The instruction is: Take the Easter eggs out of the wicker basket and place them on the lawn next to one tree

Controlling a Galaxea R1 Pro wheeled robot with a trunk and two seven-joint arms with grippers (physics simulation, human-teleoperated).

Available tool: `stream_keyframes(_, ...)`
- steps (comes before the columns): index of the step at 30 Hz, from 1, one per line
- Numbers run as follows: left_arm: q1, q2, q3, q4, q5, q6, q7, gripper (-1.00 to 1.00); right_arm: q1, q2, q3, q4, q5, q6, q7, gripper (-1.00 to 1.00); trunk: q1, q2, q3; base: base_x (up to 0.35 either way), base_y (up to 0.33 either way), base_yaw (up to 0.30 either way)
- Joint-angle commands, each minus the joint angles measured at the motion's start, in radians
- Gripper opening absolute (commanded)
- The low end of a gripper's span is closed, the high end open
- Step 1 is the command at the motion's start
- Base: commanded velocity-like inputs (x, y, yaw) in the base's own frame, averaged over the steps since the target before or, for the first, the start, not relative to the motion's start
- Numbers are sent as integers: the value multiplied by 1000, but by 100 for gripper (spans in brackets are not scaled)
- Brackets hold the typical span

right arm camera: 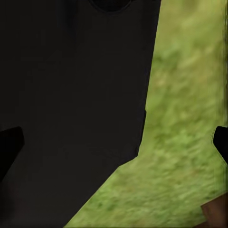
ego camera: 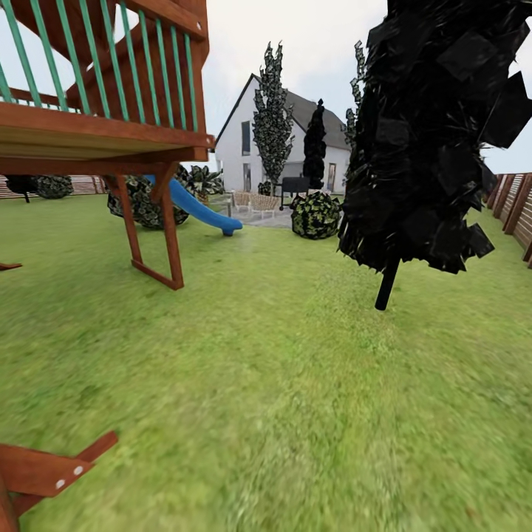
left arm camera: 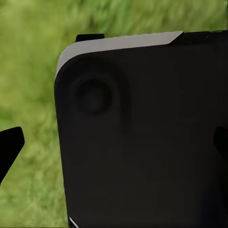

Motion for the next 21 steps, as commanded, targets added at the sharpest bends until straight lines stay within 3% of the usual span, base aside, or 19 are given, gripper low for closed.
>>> stream_keyframes(1,1,0,0,-2,-4,1,0,100,-1,0,-1,1,8,1,-1,100,1,0,-1,292,-119,0)
stream_keyframes(11,1,2,2,-2,-4,1,-70,100,-1,0,-1,1,8,1,-1,100,1,0,-1,312,-33,0)
stream_keyframes(21,1,2,2,-1,-5,3,-77,100,-1,0,-1,1,8,1,-1,100,1,0,-1,327,8,0)
